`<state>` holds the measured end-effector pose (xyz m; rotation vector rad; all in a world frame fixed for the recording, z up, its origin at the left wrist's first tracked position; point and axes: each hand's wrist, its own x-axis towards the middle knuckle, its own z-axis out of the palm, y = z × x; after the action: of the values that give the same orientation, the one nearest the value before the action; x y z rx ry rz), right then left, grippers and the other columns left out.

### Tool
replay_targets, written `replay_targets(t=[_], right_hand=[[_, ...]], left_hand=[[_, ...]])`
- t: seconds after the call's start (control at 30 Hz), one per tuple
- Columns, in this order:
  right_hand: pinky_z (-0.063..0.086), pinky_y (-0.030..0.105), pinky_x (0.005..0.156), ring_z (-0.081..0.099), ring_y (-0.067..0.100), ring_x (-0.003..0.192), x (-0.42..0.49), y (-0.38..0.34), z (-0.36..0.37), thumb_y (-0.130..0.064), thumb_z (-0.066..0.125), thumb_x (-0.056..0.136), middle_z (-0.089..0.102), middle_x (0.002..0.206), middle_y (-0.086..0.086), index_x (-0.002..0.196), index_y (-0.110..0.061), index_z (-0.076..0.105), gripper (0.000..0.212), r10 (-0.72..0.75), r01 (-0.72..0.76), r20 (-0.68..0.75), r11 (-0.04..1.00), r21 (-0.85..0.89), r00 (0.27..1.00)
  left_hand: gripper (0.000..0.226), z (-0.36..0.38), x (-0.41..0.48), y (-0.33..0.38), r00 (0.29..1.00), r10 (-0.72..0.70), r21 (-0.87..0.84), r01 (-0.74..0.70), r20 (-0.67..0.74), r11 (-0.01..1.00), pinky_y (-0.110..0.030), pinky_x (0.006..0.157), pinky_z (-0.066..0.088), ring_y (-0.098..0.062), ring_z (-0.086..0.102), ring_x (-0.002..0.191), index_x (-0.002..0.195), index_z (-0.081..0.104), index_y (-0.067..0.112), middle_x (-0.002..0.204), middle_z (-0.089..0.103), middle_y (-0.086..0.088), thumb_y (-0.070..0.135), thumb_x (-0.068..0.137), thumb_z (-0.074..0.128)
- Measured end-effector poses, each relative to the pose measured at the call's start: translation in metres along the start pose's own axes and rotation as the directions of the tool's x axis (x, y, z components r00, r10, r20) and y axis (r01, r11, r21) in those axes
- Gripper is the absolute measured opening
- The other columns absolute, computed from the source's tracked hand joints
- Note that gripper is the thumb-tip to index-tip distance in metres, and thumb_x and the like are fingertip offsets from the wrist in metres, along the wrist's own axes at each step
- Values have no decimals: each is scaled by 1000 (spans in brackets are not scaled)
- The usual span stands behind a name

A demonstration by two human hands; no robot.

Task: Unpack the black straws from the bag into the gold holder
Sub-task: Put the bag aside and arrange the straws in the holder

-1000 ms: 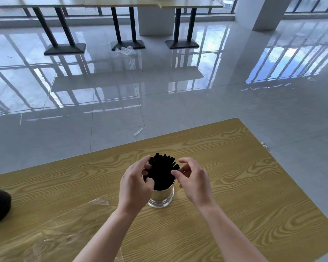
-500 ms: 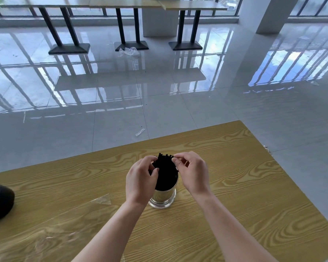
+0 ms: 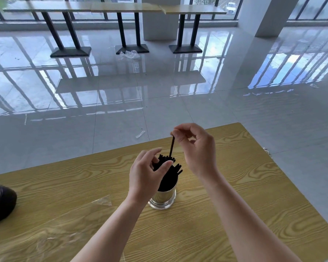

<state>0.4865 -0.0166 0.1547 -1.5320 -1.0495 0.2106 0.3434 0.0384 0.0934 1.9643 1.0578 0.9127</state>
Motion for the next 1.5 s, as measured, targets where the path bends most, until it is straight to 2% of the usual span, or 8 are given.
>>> replay_targets(t=[0.13,0.27,0.37,0.53,0.83,1.0,1.23,1.5], right_hand=[[60,40,64,72,13,78,8,-27,6,-30,74,88,76,86,-10,95,-27,74,7,-34,30,100,999,46,994],[59,26,77,68,5,96,6,-27,-4,-40,69,91,74,108,-11,121,-27,67,33,-6,-1,225,999,32,974],[57,22,80,67,-1,95,-13,-4,-22,-40,64,92,71,106,-14,124,-24,66,36,155,-144,317,988,-58,936],[59,31,57,71,21,66,-55,15,-19,-8,72,91,76,80,8,102,-15,75,13,310,-358,258,919,166,915],[56,32,47,67,23,56,-41,9,-53,-9,72,91,73,73,8,86,-13,72,6,224,-229,54,968,106,973],[57,37,49,66,17,56,-31,3,-62,-19,73,90,71,67,2,84,-18,71,6,165,-152,77,977,-152,983],[40,0,56,55,-13,63,-22,-13,-44,-30,77,87,62,67,-20,81,-25,73,8,77,36,203,865,-501,976],[51,21,63,67,10,72,-23,1,2,-28,75,87,74,79,-8,88,-20,74,8,151,71,334,820,-568,930]], left_hand=[[18,-5,15,31,993,109,-57,-112,-54,992,-10,61,36,-1,52,66,82,65,36,69,55,14,25,83,78],[20,-14,19,37,992,-75,-299,42,-102,953,-17,60,46,-5,57,60,73,69,31,65,65,6,18,86,76],[4,-24,13,34,913,-397,-778,314,90,545,-24,61,57,-16,69,67,85,76,12,72,72,-5,14,87,75],[6,-17,-7,24,770,-540,-863,483,340,145,-27,62,59,-19,70,68,86,71,6,75,70,-9,11,85,75],[6,-19,-23,-19,836,-545,-471,509,69,721,-27,60,53,-11,65,64,80,79,20,69,73,3,21,85,76],[23,-17,-30,-30,954,-290,-67,285,-80,956,-34,82,55,-8,63,88,100,73,24,94,67,8,14,81,79],[54,-2,-28,-30,993,-95,206,78,73,975,-22,91,38,-13,53,121,135,57,17,133,55,3,24,85,75],[49,4,-32,-34,992,-107,214,91,62,972,-21,87,38,-14,58,116,132,58,24,127,61,10,23,85,72]])
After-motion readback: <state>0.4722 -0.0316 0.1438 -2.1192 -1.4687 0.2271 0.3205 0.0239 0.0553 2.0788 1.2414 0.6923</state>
